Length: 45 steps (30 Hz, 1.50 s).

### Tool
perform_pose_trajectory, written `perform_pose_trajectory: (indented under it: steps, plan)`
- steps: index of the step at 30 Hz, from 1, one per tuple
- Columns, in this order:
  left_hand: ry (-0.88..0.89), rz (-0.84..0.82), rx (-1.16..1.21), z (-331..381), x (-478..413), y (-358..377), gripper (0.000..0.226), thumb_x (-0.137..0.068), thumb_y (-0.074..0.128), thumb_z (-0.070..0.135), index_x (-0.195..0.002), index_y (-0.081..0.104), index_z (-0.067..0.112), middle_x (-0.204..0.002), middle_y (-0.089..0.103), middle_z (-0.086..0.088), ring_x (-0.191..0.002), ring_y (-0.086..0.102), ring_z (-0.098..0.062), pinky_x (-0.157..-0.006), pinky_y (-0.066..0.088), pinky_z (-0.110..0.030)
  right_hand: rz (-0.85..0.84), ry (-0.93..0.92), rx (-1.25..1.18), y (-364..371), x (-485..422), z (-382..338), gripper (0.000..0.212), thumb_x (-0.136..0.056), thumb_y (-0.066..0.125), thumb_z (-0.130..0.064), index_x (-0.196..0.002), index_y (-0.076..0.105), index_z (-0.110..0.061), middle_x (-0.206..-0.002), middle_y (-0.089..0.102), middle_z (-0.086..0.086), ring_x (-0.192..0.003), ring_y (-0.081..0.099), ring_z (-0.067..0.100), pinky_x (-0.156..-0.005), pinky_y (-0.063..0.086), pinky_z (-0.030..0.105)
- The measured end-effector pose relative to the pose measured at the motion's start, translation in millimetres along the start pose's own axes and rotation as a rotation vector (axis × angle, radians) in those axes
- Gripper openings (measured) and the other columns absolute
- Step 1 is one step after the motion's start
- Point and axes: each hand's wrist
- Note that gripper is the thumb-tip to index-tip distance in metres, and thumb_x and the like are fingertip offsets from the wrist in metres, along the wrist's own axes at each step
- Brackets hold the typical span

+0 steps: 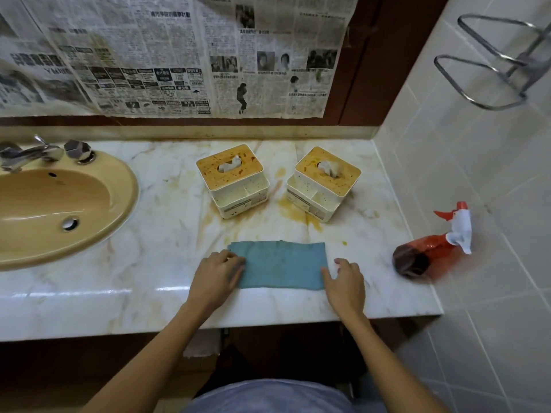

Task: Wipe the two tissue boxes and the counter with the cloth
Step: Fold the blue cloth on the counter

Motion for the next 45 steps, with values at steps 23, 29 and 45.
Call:
perform_pose_trajectory:
  steps: [23, 29, 45]
  plan:
    - [-0.176, -0.081, 0.147, -24, 0, -8, 0.029, -0.102, 0.064, 0.027, -0.128, 0.074, 0.021, -0.120, 0.071, -0.001, -0.104, 0.060, -0.026, -0.085, 0.048, -0.040, -0.016, 0.092, -0.635, -8, 13, -70, 0.017, -0.083, 0.073, -0.005, -0.094, 0.068, -0.017, -0.098, 0.070, -0.001, -0.091, 0.065, 0.011, -0.068, 0.050, 0.017]
    - [-0.187, -0.177, 0.258, -33, -6, -13, 0.037, -0.101, 0.054, 0.006, -0.129, 0.074, 0.020, -0.122, 0.069, -0.003, -0.109, 0.062, -0.027, -0.091, 0.050, -0.038, -0.113, -0.317, -0.455, 32, 50, -134, 0.022, -0.084, 0.077, -0.016, -0.103, 0.070, -0.023, -0.101, 0.068, -0.012, -0.076, 0.057, -0.001, -0.065, 0.046, 0.010]
    - [-0.426, -0.181, 0.418, -11, -6, -19, 0.043, -0.090, 0.075, 0.040, -0.128, 0.062, 0.024, -0.093, 0.070, 0.007, -0.086, 0.066, -0.011, -0.072, 0.053, -0.027, -0.039, 0.065, -0.042, 80, 45, -123, 0.048, -0.095, 0.063, -0.032, -0.137, 0.046, -0.015, -0.127, 0.049, 0.011, -0.111, 0.054, 0.029, -0.079, 0.047, 0.034]
Point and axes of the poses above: each hand's wrist, its own x-axis away from the middle knuckle, its own y-axis out of the palm, z = x × y
